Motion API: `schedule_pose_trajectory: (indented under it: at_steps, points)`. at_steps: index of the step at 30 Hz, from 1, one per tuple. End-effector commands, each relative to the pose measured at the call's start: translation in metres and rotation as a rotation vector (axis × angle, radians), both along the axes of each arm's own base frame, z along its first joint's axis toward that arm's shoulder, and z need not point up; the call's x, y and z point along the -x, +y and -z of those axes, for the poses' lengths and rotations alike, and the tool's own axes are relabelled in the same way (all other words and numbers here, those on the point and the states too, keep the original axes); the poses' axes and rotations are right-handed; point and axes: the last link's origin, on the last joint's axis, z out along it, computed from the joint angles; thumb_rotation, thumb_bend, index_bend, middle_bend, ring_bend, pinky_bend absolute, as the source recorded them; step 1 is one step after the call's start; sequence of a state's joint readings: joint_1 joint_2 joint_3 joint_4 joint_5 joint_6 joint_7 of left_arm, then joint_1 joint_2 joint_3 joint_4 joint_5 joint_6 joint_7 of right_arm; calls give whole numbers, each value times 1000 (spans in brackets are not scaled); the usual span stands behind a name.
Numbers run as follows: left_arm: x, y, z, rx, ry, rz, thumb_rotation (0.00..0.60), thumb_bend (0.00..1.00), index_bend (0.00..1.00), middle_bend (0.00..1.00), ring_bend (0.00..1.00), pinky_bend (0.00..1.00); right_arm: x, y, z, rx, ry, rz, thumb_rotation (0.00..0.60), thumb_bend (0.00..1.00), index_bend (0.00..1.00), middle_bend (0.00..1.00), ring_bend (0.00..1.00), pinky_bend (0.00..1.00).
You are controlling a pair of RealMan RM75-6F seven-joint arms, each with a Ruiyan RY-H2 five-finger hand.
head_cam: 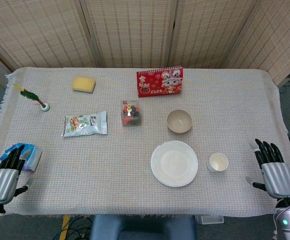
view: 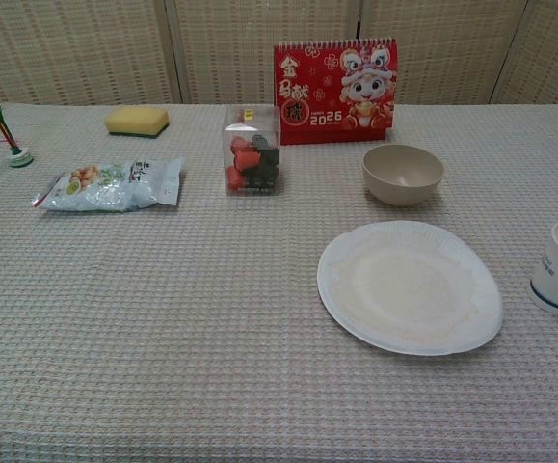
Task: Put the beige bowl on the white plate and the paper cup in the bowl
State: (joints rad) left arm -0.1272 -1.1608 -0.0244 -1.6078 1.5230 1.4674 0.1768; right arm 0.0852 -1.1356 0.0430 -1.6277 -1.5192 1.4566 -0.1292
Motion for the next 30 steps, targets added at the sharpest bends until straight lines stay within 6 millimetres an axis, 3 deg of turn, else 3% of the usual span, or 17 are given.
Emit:
schedule_pose_trajectory:
  at_steps: [1, 9, 13, 21, 24, 30]
  points:
    - [1, 1, 0, 1, 1, -5, 600, 342, 0, 0, 0, 259, 0, 0, -1, -4, -7, 4, 600, 0, 0, 0, 0, 0]
    - [-1, 1, 0, -2, -3, -1, 600, 342, 0, 0, 0, 259, 1, -8, 0, -67, -115, 15, 600, 9, 0, 0, 0, 0]
    - [1, 5, 1, 2, -4, -7, 600, 342, 0, 0, 0, 259, -4, -37, -5, -131, -173, 24, 600, 11, 0, 0, 0, 0]
    - [11, 14, -1, -1, -16, -54, 600, 342, 0, 0, 0, 259, -54, -122, -24, -194, -250, -3, 600, 11, 0, 0, 0, 0]
    - [11, 16, -2, -14, -17, -60, 600, 342, 0, 0, 0, 259, -74, -148, -14, -273, -339, 25, 600, 11, 0, 6, 0, 0]
    - [11, 20, 3, -4, -14, -62, 600, 342, 0, 0, 0, 259, -93, -187, 14, -362, -356, 50, 600, 13, 0, 13, 0, 0]
